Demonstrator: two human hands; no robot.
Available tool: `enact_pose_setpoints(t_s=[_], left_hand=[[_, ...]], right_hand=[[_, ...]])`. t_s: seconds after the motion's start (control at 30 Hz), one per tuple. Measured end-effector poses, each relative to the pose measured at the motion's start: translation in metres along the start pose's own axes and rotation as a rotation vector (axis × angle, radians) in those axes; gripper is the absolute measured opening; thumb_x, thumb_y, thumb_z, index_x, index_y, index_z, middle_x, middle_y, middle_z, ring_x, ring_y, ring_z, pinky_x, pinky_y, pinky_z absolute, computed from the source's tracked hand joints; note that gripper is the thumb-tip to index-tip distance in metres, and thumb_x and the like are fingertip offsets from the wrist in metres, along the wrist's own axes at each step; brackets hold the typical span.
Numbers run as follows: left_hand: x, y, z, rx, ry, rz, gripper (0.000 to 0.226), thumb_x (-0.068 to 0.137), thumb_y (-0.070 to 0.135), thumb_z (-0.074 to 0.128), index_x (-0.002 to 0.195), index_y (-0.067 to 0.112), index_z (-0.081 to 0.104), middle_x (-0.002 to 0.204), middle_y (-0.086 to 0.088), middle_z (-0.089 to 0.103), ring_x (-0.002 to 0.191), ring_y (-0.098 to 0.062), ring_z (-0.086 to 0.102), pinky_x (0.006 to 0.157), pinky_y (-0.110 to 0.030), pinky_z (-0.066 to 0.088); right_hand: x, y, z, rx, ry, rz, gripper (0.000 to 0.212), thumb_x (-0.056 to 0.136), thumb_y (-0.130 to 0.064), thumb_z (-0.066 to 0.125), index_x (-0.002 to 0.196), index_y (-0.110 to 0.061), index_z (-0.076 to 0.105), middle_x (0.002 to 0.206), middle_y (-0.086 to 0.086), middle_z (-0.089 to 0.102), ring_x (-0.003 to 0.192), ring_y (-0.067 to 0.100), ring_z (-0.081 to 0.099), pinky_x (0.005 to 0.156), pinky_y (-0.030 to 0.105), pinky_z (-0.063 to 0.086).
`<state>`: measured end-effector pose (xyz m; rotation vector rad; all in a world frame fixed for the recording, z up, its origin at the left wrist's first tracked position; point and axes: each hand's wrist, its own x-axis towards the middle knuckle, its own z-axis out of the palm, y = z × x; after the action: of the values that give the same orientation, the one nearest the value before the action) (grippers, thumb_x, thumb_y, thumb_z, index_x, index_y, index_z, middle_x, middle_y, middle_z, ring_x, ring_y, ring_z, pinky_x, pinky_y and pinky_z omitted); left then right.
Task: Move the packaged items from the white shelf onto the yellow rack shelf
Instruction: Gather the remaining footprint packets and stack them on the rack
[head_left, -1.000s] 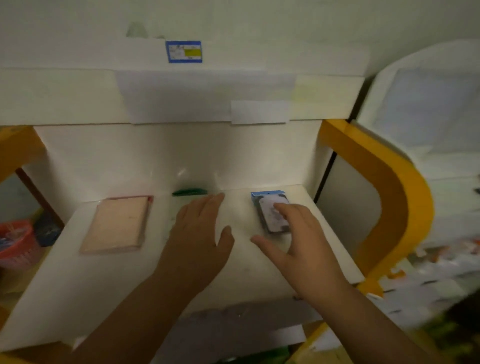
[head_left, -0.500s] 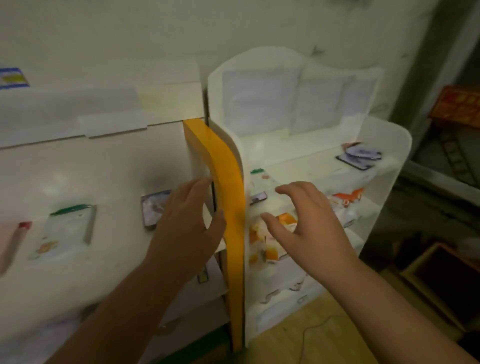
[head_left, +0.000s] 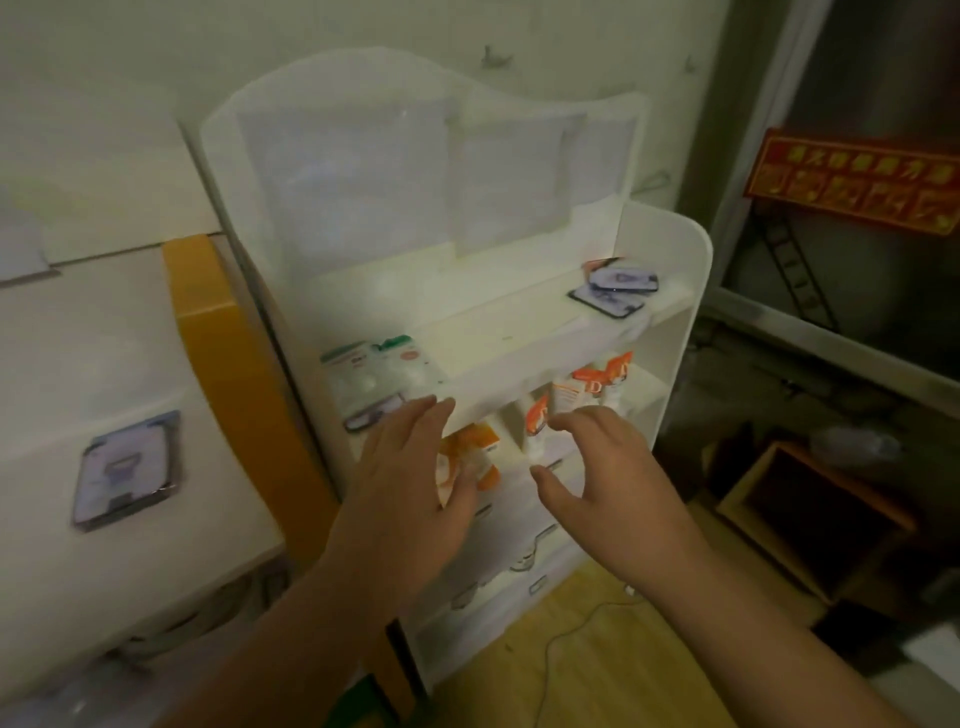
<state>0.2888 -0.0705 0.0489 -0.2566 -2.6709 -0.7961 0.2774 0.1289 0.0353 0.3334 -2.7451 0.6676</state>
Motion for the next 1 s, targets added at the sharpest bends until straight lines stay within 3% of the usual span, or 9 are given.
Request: enact_pose_setpoints(t_s=[0.3, 0.6, 0.8, 0.9, 1.0], left_hand=[[0.084, -0.026, 0.06, -0.013, -0.078, -0.236, 0.067, 0.095, 0.041, 0.051, 0.153, 0.028, 0.019, 0.161, 0.004, 0.017, 0.148, -0.017, 0.012, 0.119, -0.045, 0.022], [0.135, -0.062, 0.098, 0.107, -0.051, -0.429, 0.075, 0.096, 0.037, 0.049, 0.155, 0.016, 0.007, 0.163, -0.005, 0.005, 0.149, -0.021, 0.002, 0.121, -0.035, 0.005], [0.166, -0.096, 0.107, 0.359, -0.024, -0.681, 0.082, 0.09, 0.041, 0.049, 0.152, 0.0, 0.014, 0.16, -0.022, 0.013, 0.148, -0.035, 0.009, 0.12, -0.044, 0.012], [0.176, -0.114, 0.108, 0.386, -0.042, -0.814, 0.081, 0.086, 0.046, 0.048, 0.148, -0.001, 0.024, 0.152, -0.026, 0.027, 0.141, -0.038, 0.022, 0.117, -0.046, 0.022], [0.18, -0.119, 0.108, 0.368, -0.054, -0.892, 0.084, 0.082, 0.049, 0.048, 0.15, 0.009, 0.021, 0.151, -0.02, 0.031, 0.138, -0.035, 0.029, 0.113, -0.045, 0.03]], right_hand=[[0.076, 0.055, 0.01, -0.042, -0.046, -0.03, 0.042, 0.09, -0.044, 0.058, 0.129, -0.029, 0.051, 0.129, -0.013, 0.05, 0.118, 0.007, 0.045, 0.095, 0.017, 0.034], [0.155, 0.086, 0.038, 0.095, -0.172, -0.11, 0.043, 0.09, -0.04, 0.057, 0.131, -0.029, 0.05, 0.127, -0.012, 0.048, 0.114, 0.007, 0.045, 0.098, 0.023, 0.041], [0.204, 0.096, 0.061, 0.193, -0.312, -0.222, 0.046, 0.092, -0.043, 0.057, 0.135, -0.031, 0.046, 0.139, -0.012, 0.043, 0.126, 0.007, 0.038, 0.111, 0.027, 0.032], [0.223, 0.102, 0.069, 0.228, -0.31, -0.316, 0.043, 0.092, -0.042, 0.057, 0.132, -0.03, 0.047, 0.134, -0.013, 0.043, 0.119, 0.003, 0.036, 0.104, 0.02, 0.03], [0.239, 0.107, 0.079, 0.268, -0.32, -0.37, 0.043, 0.09, -0.04, 0.059, 0.13, -0.028, 0.05, 0.129, -0.013, 0.044, 0.115, 0.002, 0.036, 0.101, 0.02, 0.031]])
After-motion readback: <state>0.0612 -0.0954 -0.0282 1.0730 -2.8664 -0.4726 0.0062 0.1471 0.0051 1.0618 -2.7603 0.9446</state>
